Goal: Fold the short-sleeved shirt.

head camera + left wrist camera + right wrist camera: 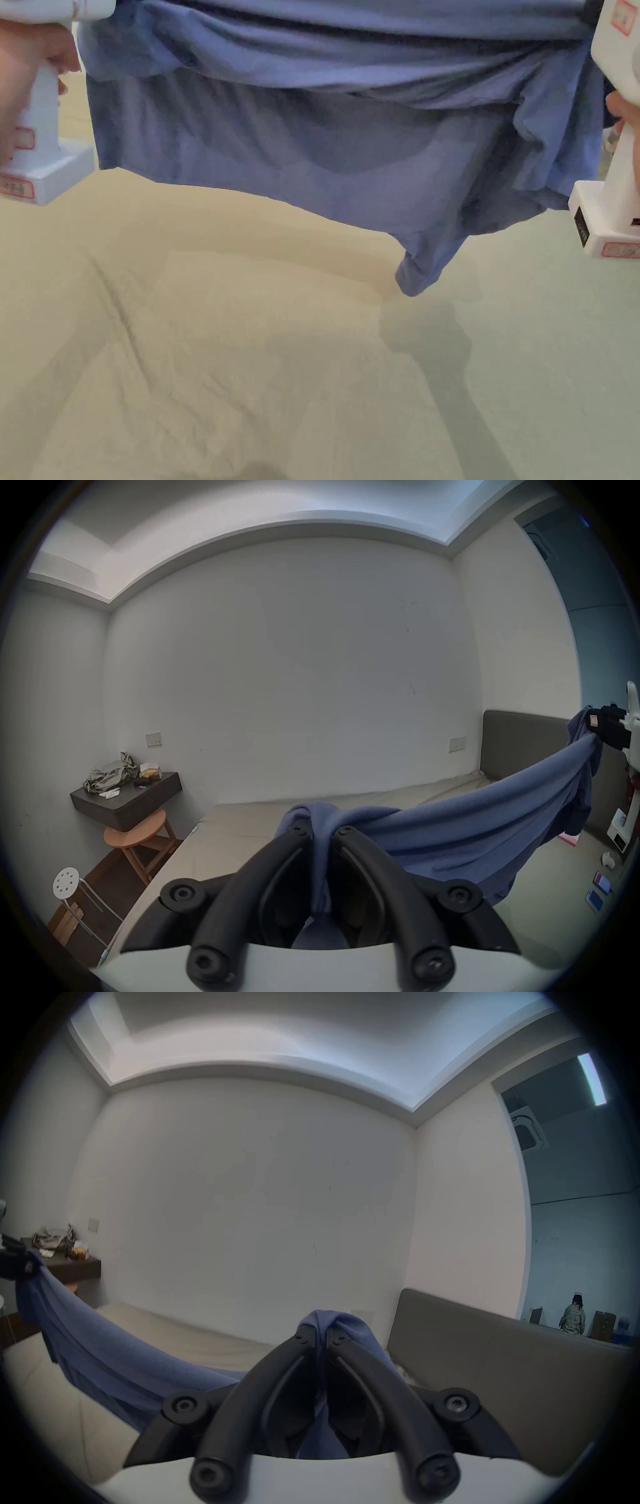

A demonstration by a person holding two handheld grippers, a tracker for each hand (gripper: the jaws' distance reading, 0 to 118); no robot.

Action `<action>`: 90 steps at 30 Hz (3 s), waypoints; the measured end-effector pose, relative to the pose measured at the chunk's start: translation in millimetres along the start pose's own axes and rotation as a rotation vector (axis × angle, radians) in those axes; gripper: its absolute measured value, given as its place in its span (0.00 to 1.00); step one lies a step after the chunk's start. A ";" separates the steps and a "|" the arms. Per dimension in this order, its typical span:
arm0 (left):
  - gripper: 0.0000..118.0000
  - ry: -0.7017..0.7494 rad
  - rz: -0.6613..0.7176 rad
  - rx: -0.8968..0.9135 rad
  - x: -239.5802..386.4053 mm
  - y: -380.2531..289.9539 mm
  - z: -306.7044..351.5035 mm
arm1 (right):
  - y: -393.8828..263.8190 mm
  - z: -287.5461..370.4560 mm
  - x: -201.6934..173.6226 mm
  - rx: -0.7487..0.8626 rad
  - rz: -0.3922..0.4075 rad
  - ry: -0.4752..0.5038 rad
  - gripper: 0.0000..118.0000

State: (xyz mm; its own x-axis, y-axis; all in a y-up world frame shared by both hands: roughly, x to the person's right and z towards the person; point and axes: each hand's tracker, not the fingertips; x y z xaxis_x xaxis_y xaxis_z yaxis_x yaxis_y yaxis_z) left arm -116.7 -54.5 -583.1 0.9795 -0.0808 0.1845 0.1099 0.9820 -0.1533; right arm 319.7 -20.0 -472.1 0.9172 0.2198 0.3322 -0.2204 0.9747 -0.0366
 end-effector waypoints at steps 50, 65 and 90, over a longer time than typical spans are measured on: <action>0.97 -0.057 0.173 -0.421 19.5 -298.5 264.8 | -276.1 294.9 14.4 -0.659 -0.082 0.148 0.96; 0.03 0.073 -0.013 0.135 93.2 -119.4 276.4 | -90.7 264.7 -38.8 -0.053 0.061 0.240 0.00; 0.91 0.150 0.194 -0.651 -7.3 -352.4 24.0 | -186.6 170.5 -53.6 -0.312 0.094 0.207 0.00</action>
State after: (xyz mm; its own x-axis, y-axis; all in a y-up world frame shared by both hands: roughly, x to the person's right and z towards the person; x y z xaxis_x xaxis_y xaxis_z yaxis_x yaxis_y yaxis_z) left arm -166.6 -395.9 -507.1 0.9993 0.0170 -0.0340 -0.0364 0.6830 -0.7295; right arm 255.1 -220.4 -322.4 0.9523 0.2815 0.1176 -0.2249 0.9082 -0.3531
